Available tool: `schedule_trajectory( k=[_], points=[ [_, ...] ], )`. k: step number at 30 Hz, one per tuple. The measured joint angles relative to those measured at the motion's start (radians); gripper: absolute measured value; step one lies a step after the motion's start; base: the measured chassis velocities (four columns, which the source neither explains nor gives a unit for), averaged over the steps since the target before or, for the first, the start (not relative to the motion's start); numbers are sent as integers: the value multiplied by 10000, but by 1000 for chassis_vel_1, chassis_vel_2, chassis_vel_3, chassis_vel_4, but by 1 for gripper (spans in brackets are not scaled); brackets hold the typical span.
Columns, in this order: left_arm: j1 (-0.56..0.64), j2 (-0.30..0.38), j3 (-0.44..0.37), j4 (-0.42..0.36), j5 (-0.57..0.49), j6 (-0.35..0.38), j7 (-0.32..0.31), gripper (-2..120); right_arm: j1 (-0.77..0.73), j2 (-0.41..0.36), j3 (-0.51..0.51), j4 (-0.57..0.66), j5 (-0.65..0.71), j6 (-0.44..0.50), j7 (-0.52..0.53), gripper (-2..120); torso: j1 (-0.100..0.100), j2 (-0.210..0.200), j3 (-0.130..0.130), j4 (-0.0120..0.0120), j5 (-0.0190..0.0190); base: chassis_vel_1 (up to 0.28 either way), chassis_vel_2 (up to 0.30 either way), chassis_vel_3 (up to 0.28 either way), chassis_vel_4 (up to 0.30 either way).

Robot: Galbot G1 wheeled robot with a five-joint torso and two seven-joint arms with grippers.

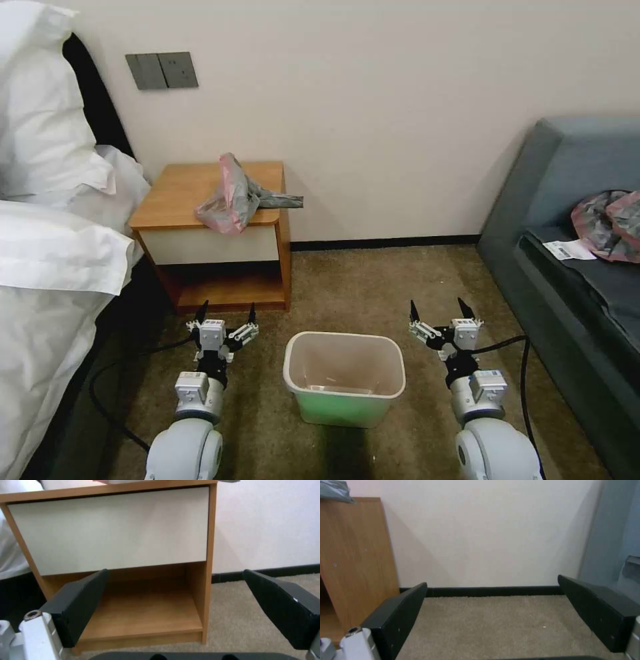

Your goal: Pick up the garbage bag from the table and place it over the trash can.

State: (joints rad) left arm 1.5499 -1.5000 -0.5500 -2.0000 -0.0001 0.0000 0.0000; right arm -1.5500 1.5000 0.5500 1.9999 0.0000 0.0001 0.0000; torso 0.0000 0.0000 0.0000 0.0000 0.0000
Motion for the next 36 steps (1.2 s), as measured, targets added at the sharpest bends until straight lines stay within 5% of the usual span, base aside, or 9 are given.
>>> schedule_trajectory(
  k=[12, 27, 31, 36],
  points=[
    [-29, 4, 0, 37, -52, -109, -1, 100, -36, 52, 85, -22, -58, 330, -30, 100, 0, 0, 0, 3, 0, 0, 0, 0, 0],
    [-1394, 368, -36, 1063, -1950, -4276, -203, 100, -600, 874, 1248, -364, -893, 4452, -712, 100, 0, 0, 0, 0, 1, 0, 0, 0, 0],
    [-1477, 388, 64, 1242, -2155, -4648, -237, 100, -487, 1024, 1389, -492, -1090, 5276, -780, 100, 0, 0, -1, -4, 2, 0, 0, 0, 0],
    [-1291, 322, 58, 1168, -2104, -4675, -247, 100, -114, 865, 1186, -474, -1050, 5052, -783, 100, 0, 0, 0, 1, 2, 0, 0, 0, 0]
  ],
)
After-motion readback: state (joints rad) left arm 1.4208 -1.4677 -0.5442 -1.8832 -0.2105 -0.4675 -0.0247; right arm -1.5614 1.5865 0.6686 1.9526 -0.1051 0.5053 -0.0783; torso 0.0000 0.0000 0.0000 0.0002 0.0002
